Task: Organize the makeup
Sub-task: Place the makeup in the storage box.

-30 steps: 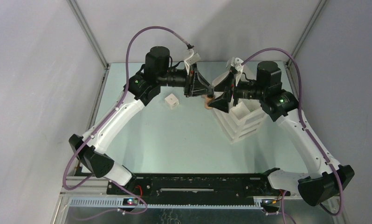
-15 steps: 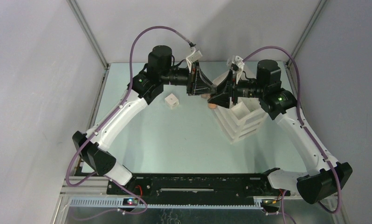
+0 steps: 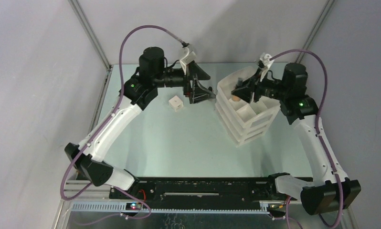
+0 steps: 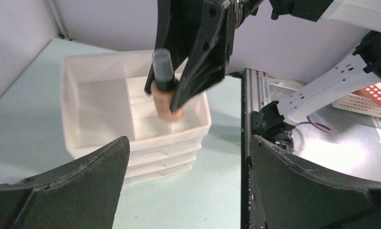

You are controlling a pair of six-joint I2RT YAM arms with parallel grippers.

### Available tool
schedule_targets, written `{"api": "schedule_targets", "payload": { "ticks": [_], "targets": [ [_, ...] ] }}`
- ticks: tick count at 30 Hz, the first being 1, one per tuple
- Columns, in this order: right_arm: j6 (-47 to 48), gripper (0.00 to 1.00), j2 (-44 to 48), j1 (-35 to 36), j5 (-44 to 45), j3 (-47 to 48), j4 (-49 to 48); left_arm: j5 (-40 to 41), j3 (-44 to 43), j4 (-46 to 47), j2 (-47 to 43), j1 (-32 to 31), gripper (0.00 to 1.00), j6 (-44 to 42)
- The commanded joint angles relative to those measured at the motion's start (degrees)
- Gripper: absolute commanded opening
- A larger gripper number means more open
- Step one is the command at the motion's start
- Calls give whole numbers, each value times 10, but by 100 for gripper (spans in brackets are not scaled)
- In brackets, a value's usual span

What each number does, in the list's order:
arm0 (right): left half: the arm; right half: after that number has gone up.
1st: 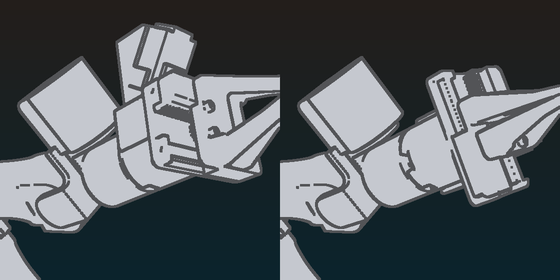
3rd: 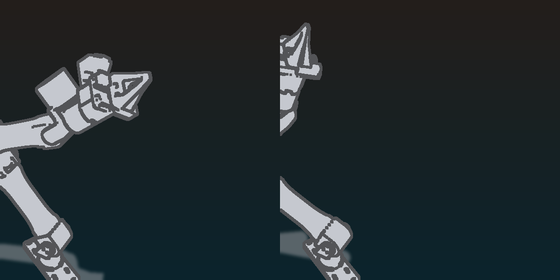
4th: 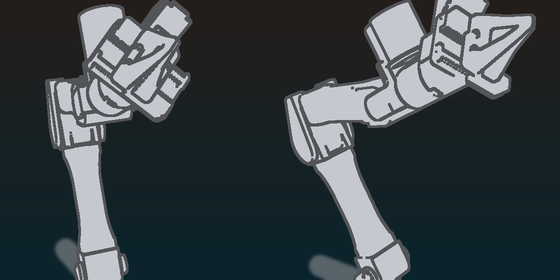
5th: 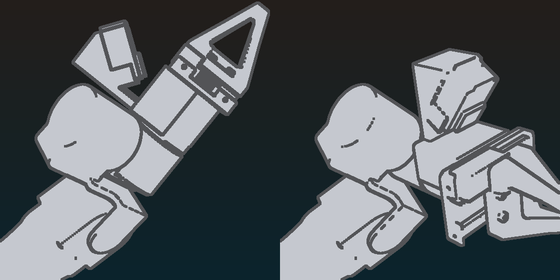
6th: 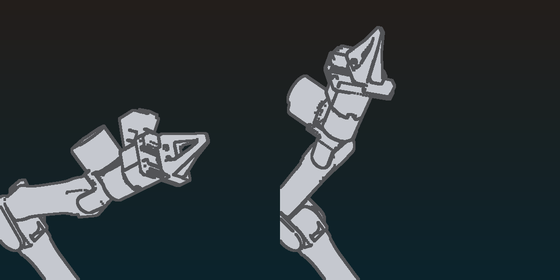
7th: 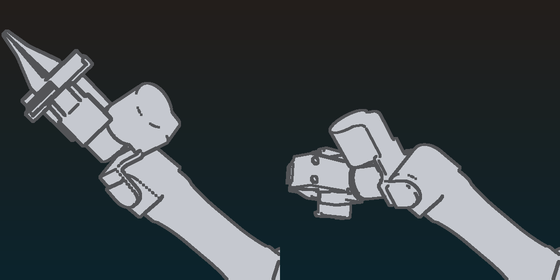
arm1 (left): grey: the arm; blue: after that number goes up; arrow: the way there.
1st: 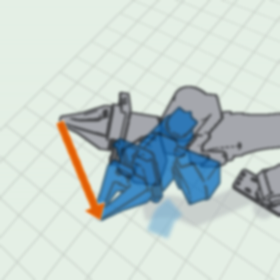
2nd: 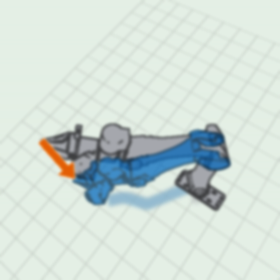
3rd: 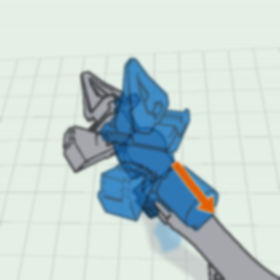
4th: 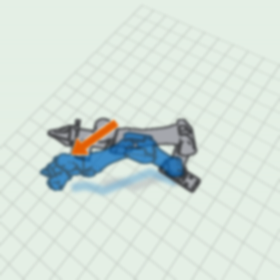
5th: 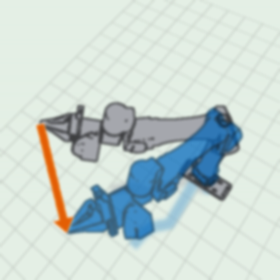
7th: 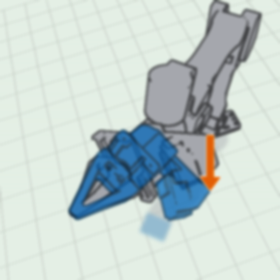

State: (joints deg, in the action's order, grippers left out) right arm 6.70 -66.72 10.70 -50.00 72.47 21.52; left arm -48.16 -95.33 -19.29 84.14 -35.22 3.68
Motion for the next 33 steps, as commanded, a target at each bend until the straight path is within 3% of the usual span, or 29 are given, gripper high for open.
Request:
{"api": "schedule_targets", "payload": {
  "ticks": [1, 8, 17, 33],
  "targets": [
    [27, 0, 26, -55, 17, 0, -42, 24, 33, 6, -61, 18, 100, -45],
    [68, 0, 30, -129, 73, -7, -61, 59, 86, -3, -96, 22, 100, -81],
    [96, 0, 16, -167, 120, -27, -86, 77, 119, 8, -115, 26, 100, -95],
    [86, 0, -23, -169, 132, -67, -139, 127, 144, 19, -105, 28, 100, -119]
  ]
}}
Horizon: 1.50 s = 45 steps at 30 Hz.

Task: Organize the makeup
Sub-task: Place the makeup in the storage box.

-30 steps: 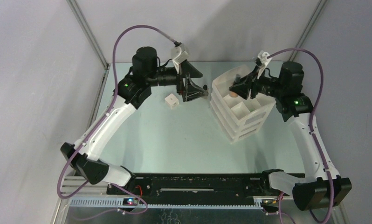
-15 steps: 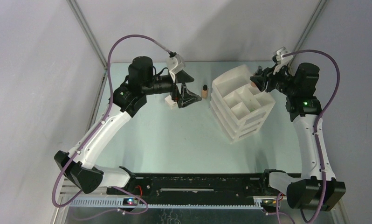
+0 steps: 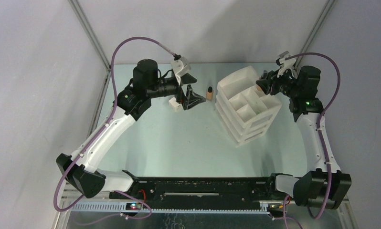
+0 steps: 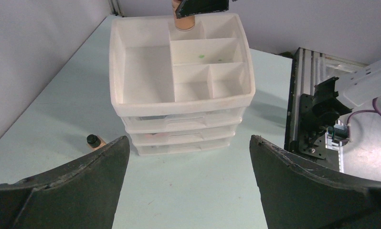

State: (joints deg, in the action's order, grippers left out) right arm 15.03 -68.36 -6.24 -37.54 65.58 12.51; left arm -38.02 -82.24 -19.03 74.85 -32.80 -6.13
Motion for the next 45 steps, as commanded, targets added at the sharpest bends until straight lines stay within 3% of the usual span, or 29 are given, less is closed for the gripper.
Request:
{"api": "schedule_targets", "payload": {
  "ticks": [1, 12, 45],
  "targets": [
    [4, 0, -10, 1, 8, 2, -49, 39, 12, 16, -11, 4, 100, -20],
    [4, 0, 3, 6, 13, -23, -65, 83, 12, 41, 6, 39, 100, 41],
    [3, 0, 39, 38, 42, -27, -77, 60, 0, 7, 27, 53, 100, 24]
  ]
}}
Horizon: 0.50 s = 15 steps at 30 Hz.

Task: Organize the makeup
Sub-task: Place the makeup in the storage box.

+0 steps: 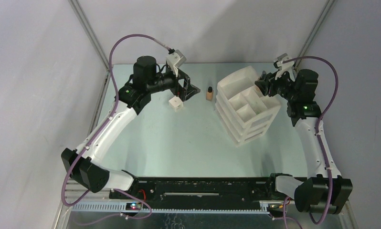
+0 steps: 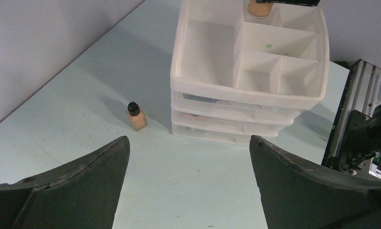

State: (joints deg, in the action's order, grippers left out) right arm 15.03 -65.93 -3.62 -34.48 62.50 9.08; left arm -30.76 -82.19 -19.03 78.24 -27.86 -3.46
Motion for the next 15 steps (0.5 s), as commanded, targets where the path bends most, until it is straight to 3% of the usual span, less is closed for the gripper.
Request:
{"api": "schedule_targets", "payload": {
  "ticks": [1, 15],
  "targets": [
    [2, 0, 17, 17, 17, 3, -47, -12, -1, 7, -6, 4, 100, -2],
    [-23, 0, -11, 185, 289, 5, -151, 11, 3, 3, -16, 5, 100, -10]
  ]
}}
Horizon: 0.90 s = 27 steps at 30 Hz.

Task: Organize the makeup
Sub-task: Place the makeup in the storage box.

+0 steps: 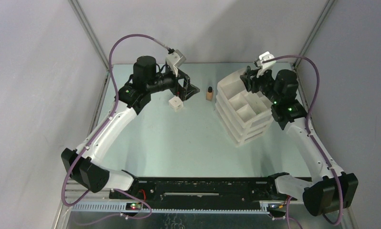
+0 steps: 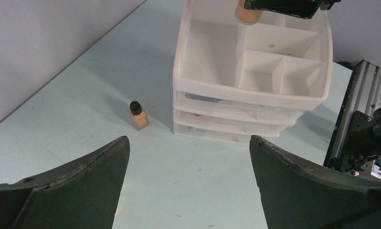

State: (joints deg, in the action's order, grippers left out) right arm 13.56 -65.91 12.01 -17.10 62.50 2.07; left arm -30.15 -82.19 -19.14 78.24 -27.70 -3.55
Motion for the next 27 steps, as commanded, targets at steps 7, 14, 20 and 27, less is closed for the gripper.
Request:
{"api": "schedule_targets", "payload": {
  "ticks": [7, 14, 20, 27],
  "targets": [
    [-71, 0, -92, 36, 197, 77, -37, 10, 11, 3, -26, 4, 100, -17],
    [-103, 0, -116, 37, 230, 82, -36, 16, 17, 3, -31, 5, 100, -22],
    [-125, 0, -128, 40, 246, 81, -24, 18, 20, 5, -31, 5, 100, -22],
    [-115, 0, -124, 53, 280, 36, -76, 16, 22, 6, -31, 5, 100, -20]
  ]
}}
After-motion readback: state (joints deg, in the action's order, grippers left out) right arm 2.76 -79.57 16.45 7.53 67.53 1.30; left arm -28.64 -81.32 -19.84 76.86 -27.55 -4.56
